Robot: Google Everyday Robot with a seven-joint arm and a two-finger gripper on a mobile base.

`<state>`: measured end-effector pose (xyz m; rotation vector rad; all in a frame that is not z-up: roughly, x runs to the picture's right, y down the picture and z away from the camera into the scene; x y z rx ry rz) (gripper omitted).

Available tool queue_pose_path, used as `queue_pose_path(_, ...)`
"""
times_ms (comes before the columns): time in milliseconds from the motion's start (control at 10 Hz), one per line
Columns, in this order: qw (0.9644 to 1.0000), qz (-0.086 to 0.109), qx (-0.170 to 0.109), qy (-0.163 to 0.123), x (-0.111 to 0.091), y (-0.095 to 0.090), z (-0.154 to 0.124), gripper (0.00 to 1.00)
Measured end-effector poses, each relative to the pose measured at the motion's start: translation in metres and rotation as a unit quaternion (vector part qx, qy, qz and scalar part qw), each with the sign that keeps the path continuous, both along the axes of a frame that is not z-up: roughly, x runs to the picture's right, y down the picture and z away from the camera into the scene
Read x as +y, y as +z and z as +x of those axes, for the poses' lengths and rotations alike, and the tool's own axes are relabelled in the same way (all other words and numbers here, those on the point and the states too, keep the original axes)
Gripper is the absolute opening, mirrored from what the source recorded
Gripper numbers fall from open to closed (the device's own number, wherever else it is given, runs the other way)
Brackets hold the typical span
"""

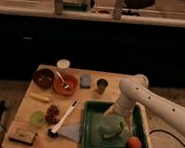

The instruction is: Place pepper in tray

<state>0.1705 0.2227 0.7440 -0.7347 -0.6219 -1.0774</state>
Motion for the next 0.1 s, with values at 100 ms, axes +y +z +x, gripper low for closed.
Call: queue_pose_path(100,1.0,0.0,0.0,0.0,0.0001,0.0,0.0,0.8)
